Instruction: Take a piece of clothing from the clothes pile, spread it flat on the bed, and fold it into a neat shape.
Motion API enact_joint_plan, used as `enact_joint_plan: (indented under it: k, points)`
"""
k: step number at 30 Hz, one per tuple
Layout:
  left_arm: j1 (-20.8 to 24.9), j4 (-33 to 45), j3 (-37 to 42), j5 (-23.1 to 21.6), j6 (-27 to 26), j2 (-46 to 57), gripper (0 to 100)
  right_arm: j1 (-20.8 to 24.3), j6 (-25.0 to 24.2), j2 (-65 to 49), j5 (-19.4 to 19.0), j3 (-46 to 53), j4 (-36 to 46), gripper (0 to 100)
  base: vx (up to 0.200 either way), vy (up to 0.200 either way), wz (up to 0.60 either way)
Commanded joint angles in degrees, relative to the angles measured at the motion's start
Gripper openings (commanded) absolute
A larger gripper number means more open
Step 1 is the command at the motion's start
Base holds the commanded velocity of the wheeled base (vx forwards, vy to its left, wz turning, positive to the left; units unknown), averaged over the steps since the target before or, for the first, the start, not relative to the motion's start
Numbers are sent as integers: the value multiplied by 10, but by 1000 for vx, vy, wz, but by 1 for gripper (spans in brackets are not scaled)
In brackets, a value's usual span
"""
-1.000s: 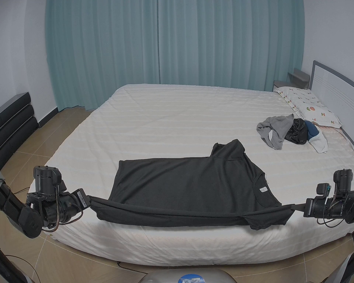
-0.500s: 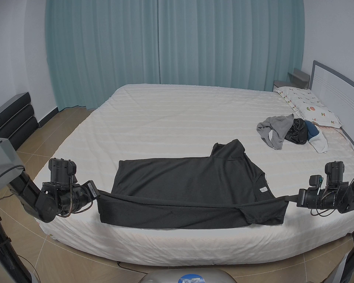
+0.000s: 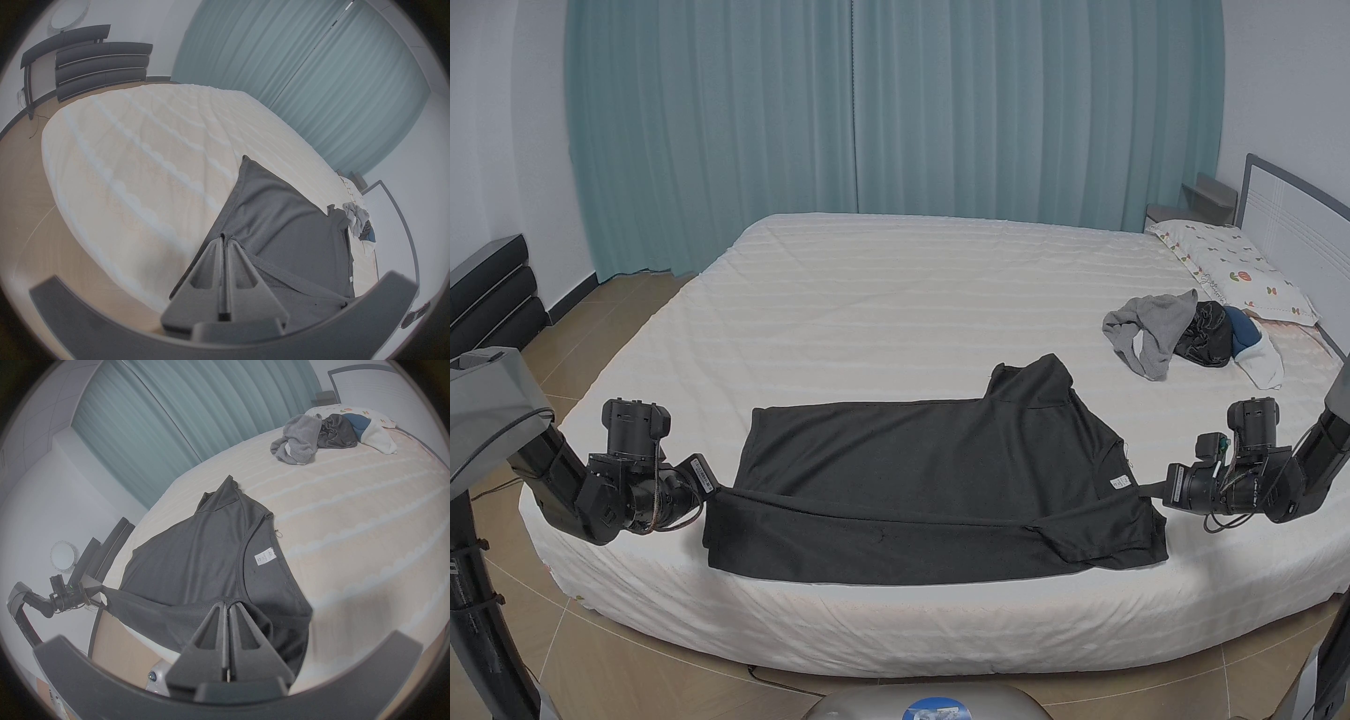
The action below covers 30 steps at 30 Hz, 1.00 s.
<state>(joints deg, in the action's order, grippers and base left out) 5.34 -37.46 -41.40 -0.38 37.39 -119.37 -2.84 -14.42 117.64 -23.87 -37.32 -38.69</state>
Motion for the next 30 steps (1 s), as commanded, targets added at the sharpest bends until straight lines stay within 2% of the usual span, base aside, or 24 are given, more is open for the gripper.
enact_joint_plan:
  k: [1,8,9,12,21,24,26,27,29,30]
  points:
    - [0,-1,-18,0,3,-36,0,6,-6,32,6,-28,3,0,0,0,0]
    - [1,-1,-42,-1,30,-69,0,7,-9,51,6,-34,3,0,0,0,0]
    - [1,-1,-46,-1,36,-74,100,8,-9,55,6,-34,3,100,0,0,0]
    - [2,-2,-49,-1,44,-82,100,10,-13,64,5,-35,-1,100,0,0,0]
    - [-9,0,-55,-2,75,-78,100,0,-83,28,3,-23,-2,100,0,0,0]
    - [-22,1,-41,-8,77,-42,100,2,-139,-5,3,0,-3,100,0,0,0]
    - [-23,0,-36,-9,77,-37,100,3,-149,-10,3,5,-3,100,0,0,0]
    - [-23,-4,-8,-16,89,-12,100,6,-191,-25,3,24,-4,100,0,0,0]
    - [-22,-6,4,-21,105,-2,100,7,-211,-34,3,36,-4,100,0,0,0]
    - [-23,-7,11,-29,131,6,100,6,-235,-42,0,46,-5,100,0,0,0]
